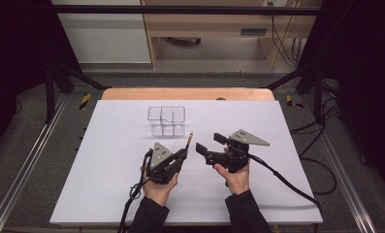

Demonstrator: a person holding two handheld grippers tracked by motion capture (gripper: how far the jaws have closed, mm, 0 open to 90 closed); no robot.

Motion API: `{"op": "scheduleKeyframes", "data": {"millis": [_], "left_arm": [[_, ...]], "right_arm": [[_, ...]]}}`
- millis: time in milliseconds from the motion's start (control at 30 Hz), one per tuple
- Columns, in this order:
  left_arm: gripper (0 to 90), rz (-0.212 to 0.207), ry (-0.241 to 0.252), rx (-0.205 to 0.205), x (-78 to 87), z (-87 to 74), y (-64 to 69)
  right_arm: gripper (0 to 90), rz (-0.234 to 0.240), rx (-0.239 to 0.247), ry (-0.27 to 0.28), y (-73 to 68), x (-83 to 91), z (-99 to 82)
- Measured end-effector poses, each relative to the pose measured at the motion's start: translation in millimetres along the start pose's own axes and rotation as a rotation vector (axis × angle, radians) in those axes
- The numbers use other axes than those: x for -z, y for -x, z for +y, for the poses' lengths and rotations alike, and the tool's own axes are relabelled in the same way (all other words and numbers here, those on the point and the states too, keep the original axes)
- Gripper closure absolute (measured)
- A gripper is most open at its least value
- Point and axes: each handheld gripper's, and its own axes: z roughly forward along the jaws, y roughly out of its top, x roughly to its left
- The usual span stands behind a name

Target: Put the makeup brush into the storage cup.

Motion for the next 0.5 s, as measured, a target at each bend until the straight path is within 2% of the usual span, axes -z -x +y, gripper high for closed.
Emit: {"op": "scheduleKeyframes", "data": {"millis": [200,500], "left_arm": [[82.5,-0.009,0.010,-0.001,-1.8,2.4,5.0],[82.5,-0.025,0.022,-0.020,-5.9,5.1,17.6]], "right_arm": [[20.9,0.000,-0.010,-0.003,-0.4,-3.0,-2.6],[31.3,-0.001,-0.045,-0.003,-1.0,-7.7,-6.2]]}}
